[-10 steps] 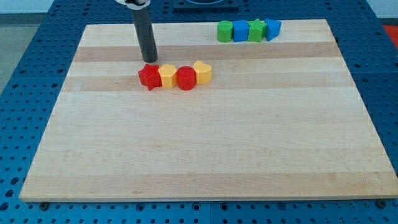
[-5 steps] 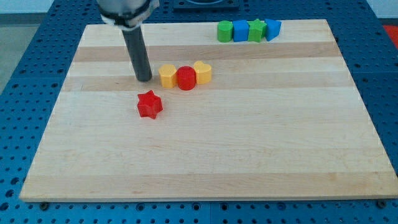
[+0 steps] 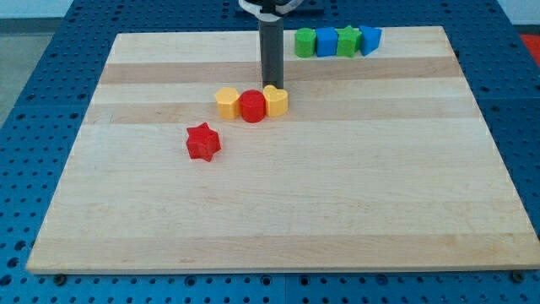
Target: Separate the red blocks from the yellow blocks
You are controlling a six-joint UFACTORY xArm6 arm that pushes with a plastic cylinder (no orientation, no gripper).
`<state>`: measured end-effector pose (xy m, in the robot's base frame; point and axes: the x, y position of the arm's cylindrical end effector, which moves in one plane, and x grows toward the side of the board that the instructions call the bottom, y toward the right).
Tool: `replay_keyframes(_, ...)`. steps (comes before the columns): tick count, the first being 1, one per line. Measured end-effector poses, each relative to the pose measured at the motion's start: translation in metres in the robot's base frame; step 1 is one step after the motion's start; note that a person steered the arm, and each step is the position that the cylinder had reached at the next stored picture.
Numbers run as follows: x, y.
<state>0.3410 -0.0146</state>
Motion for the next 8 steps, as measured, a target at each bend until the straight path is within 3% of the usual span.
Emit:
replay_keyframes(3, 0.011, -0.03)
replay_keyframes(6, 0.087, -0.033)
replay_keyframes(7, 0.089, -0.034)
replay_keyframes(8, 0.086, 0.021)
